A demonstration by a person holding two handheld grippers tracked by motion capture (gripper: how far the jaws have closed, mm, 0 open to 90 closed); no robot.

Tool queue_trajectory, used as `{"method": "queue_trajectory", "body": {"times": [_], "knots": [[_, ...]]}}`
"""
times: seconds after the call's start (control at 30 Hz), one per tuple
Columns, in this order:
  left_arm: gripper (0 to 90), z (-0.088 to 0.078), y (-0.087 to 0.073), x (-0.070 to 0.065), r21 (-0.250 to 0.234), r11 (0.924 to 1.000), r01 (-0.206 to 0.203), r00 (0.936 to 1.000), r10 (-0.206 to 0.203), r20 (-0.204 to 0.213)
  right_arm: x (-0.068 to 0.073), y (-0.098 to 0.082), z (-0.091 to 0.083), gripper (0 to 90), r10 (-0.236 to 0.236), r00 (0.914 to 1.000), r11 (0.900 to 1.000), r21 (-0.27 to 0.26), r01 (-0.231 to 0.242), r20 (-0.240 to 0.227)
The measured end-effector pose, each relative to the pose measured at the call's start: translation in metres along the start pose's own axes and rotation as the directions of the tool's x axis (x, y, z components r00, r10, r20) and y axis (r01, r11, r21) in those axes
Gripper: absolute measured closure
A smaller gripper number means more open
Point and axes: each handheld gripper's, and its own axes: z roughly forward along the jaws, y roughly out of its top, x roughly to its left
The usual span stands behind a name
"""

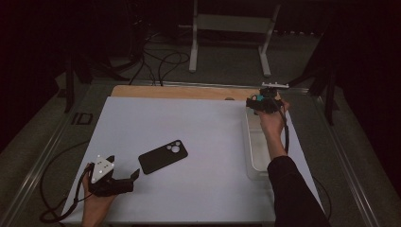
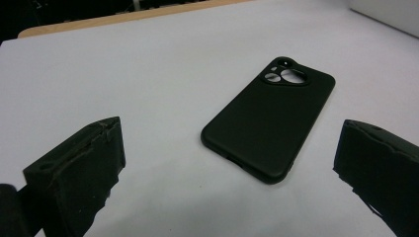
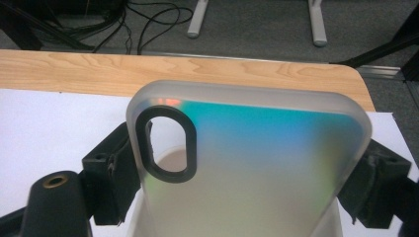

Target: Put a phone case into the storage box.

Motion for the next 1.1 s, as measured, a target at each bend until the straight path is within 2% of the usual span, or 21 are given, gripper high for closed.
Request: {"method": "queue_trajectory", "body": {"times": [0.3, 0.83, 1.03, 1.1], "knots": [[0.0, 0.0, 0.0, 0.0, 0.001, 1.0, -0.001, 1.0, 0.001, -0.002, 0.003, -0.003, 0.005, 16.8, -0.014, 0.9998, 1.0, 0.012, 0.014, 0.013], [0.0, 0.0, 0.0, 0.0, 0.005, 1.0, -0.001, 1.0, 0.001, -0.002, 0.0, -0.006, 0.01, 16.6, -0.011, 0.9996, 0.999, 0.04, 0.01, 0.026], [0.0, 0.0, 0.0, 0.0, 0.008, 1.0, -0.001, 1.0, 0.001, -0.004, 0.0, -0.007, 0.011, 15.3, -0.017, 0.9998, 0.999, 0.044, 0.016, 0.014], [0.0, 0.0, 0.0, 0.0, 0.007, 1.0, 0.0, 1.0, 0.0, -0.004, -0.001, -0.006, 0.011, 10.6, 0.01, 0.9999, 0.999, 0.039, -0.01, -0.004]]}}
